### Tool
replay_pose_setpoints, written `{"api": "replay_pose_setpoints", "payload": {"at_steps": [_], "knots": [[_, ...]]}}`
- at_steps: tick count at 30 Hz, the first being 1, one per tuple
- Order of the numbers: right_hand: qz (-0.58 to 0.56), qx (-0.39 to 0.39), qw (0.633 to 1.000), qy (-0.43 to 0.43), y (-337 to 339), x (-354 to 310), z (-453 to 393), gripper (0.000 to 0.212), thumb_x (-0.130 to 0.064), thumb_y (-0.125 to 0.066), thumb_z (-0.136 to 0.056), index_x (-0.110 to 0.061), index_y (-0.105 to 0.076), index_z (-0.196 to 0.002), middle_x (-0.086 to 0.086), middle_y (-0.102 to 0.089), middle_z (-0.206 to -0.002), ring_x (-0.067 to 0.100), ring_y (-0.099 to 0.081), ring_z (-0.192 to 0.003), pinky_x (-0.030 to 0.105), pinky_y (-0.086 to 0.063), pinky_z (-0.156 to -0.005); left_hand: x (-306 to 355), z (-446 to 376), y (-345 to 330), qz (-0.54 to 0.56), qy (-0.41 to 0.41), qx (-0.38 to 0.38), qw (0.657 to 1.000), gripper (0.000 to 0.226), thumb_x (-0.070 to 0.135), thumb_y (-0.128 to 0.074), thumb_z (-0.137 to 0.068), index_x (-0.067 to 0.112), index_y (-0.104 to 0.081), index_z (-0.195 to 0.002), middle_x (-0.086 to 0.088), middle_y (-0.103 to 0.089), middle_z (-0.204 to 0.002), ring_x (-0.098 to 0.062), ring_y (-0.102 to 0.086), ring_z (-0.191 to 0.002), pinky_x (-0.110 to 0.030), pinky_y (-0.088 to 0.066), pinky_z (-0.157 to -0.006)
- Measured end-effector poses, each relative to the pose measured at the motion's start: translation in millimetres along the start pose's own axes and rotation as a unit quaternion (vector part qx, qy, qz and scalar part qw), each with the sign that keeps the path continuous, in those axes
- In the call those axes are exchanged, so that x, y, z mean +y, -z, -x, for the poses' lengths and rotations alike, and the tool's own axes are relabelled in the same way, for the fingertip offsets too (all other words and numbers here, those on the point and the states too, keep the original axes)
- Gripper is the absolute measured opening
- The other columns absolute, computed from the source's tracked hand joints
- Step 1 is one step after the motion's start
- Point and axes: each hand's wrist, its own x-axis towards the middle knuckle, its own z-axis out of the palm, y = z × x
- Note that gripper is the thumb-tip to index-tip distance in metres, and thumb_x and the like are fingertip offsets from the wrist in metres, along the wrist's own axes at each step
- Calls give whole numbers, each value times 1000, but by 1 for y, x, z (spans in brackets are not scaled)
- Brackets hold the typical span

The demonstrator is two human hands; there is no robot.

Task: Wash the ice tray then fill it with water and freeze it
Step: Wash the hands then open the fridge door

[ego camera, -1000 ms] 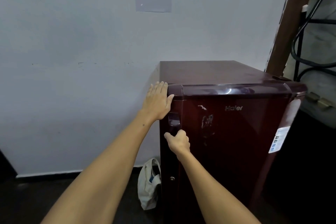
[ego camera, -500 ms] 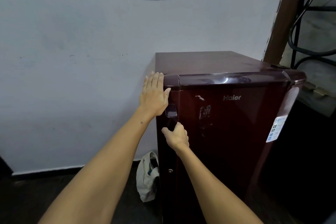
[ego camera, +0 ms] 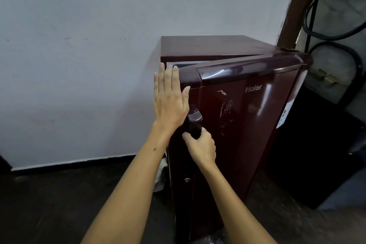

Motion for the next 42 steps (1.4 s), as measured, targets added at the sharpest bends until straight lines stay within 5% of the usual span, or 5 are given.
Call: {"api": "replay_pose_setpoints", "payload": {"at_steps": [13, 20, 27, 35, 42], "knots": [[-131, 201, 968, 81, 68, 70, 91, 21, -27, -57, -77, -29, -53, -98, -10, -66, -75, 10, -63, -70, 33, -52, -67, 123, 77, 74, 78, 13, 27, 997, 53, 29, -30, -99, 0, -33, -143, -15, -32, -150, -29, -13, -145, -43, -6, -120], [-197, 324, 912, 155, 114, 114, 116, 46, -35, -59, -84, -31, -47, -128, 8, -55, -128, 21, -57, -117, 34, -47, -96, 187, 120, 97, 218, -32, 52, 974, 45, 17, -36, -96, -3, -43, -136, -21, -31, -149, -32, -20, -144, -50, -13, -118], [-203, 419, 868, 169, 169, 135, 130, 30, -37, -54, -86, -52, -50, -112, -8, -60, -112, 11, -60, -107, 24, -47, -93, 235, 157, 99, 314, -71, 52, 945, 46, 17, -33, -95, 0, -33, -137, -18, -26, -150, -30, -20, -144, -52, -19, -116], [-229, 434, 867, 94, 259, 165, 129, 31, -1, -63, -88, -27, -59, -105, -3, -65, -100, -2, -63, -90, 12, -50, -82, 260, 168, 73, 446, 1, -4, 895, 48, 15, -33, -94, 7, -31, -141, -9, -29, -152, -26, -25, -143, -59, -28, -109], [-326, 581, 743, 65, 326, 127, 135, 28, 1, -50, -93, -24, -56, -104, -1, -61, -109, 4, -59, -97, 23, -49, -92, 267, 156, 30, 448, 36, -100, 888, 45, 27, -30, -98, 11, -42, -138, -1, -39, -149, -7, -24, -142, -52, -28, -112]]}}
